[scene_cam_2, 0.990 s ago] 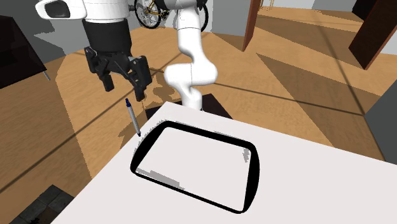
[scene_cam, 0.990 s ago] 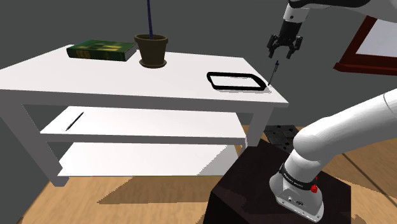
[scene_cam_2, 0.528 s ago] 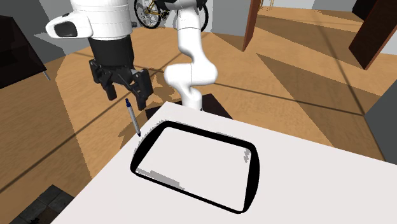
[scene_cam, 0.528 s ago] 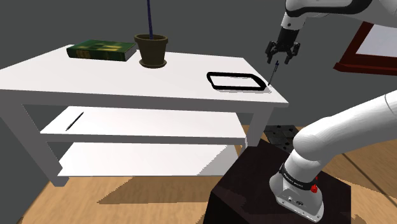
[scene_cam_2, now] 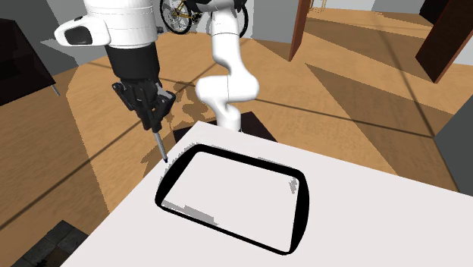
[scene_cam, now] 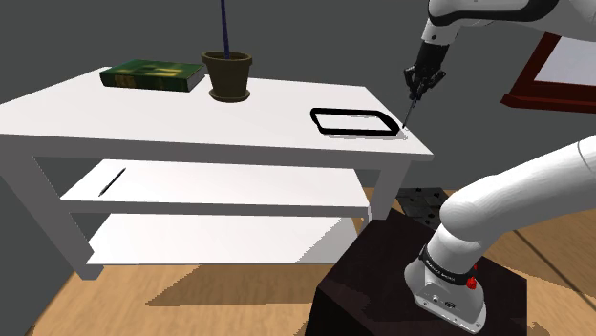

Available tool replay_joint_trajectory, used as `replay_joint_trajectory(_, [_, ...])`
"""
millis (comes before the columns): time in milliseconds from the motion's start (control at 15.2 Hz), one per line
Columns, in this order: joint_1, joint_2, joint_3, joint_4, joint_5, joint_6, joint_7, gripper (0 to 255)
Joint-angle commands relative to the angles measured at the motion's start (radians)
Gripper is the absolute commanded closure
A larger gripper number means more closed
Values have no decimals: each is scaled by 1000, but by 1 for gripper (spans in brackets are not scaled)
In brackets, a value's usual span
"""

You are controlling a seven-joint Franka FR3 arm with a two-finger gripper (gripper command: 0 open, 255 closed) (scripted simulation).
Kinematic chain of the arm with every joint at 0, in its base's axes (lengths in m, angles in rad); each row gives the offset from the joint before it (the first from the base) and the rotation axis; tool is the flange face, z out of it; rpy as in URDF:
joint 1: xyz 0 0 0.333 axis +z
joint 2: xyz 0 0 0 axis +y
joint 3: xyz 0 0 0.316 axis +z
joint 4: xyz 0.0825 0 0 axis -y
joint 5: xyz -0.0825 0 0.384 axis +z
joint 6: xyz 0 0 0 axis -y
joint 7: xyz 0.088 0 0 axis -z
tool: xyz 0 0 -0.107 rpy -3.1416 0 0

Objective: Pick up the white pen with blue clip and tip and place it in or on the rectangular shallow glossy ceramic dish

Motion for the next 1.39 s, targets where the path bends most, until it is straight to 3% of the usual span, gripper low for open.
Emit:
replay_joint_trajectory(0, [0, 0, 0, 0, 0, 0, 0, 255])
replay_joint_trajectory(396, [0, 0, 0, 0, 0, 0, 0, 255])
replay_joint_trajectory(1320, [11, 63, 10, 242, 20, -180, -22, 255])
